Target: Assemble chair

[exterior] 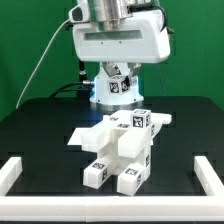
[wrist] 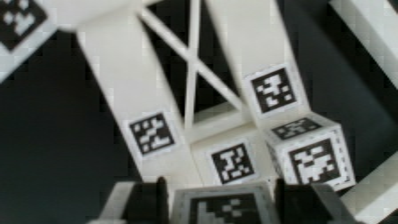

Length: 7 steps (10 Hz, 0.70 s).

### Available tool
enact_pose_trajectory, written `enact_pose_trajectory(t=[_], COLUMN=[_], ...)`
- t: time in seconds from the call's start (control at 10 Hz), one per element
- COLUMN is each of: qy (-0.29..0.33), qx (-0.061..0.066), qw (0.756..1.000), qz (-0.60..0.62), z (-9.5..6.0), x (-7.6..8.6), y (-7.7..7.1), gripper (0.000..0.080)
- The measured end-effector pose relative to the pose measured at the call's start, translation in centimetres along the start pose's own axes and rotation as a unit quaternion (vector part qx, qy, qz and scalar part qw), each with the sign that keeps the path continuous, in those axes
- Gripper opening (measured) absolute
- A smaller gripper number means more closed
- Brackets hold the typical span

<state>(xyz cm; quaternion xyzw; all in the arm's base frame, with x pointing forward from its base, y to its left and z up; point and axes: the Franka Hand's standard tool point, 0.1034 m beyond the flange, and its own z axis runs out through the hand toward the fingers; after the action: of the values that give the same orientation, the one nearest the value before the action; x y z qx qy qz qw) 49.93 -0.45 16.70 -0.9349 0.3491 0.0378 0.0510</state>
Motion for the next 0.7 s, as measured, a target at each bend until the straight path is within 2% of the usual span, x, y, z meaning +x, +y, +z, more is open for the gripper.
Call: enact_pose_trajectory(t=[0.3,0.4,0.6,0.7], qy=[0.000,0.006,0.029,0.034], qx=[-0.001,-0.005,-0.025,-0.028], qw=[1.000,1.000,0.998,0.997], qz=[-0.001,-0.013,-0.053,-0.063], z=[0.1,0.3,1.9,2.3], x=[-0.2,0.0,0.7,1.4], y=[-0.2,0.0,0.7,1.1], gripper=[0.0284,0.0284,0.0284,0.0284])
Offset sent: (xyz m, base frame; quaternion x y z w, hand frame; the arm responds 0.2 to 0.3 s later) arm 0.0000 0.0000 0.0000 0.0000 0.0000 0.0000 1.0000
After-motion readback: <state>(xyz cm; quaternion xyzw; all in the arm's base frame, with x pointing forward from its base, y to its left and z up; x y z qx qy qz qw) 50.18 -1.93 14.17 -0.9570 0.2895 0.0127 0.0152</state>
